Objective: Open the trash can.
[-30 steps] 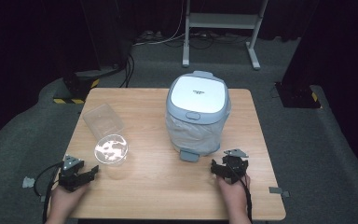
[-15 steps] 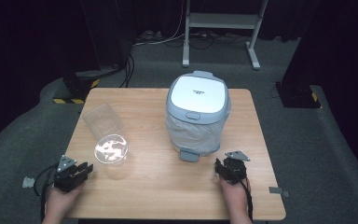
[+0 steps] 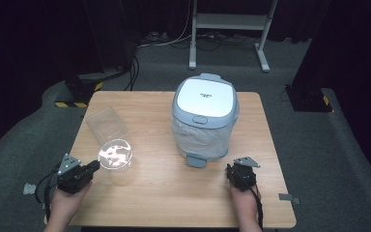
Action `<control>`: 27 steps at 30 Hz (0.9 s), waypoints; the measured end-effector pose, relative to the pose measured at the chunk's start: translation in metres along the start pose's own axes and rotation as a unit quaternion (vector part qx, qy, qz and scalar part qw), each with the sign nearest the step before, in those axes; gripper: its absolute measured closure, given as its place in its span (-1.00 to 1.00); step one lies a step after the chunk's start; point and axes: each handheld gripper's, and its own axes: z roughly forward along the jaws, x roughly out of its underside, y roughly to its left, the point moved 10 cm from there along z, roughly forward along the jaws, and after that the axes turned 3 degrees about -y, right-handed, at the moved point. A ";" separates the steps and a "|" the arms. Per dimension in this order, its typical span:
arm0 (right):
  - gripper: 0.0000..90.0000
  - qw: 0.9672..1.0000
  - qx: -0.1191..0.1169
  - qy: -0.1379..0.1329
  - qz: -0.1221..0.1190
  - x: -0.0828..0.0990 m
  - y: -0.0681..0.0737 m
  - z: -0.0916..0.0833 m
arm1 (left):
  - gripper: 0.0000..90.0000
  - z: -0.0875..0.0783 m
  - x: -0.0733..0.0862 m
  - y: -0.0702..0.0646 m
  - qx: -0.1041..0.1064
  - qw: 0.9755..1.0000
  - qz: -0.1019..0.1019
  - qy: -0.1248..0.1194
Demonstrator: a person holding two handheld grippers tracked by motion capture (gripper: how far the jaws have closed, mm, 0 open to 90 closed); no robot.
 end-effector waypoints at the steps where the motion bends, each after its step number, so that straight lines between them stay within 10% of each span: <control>1: 0.68 1.000 0.001 -0.005 -0.004 -0.001 -0.001 -0.001 | 0.86 0.003 -0.006 -0.006 0.007 1.000 0.001 -0.002; 14: 0.94 0.998 -0.009 -0.062 0.001 -0.033 -0.003 -0.022 | 0.96 0.067 -0.064 -0.077 0.049 0.998 0.045 0.002; 27: 0.97 0.993 0.016 -0.120 0.003 -0.136 -0.036 -0.004 | 0.92 0.176 -0.148 -0.131 0.051 0.997 0.058 -0.029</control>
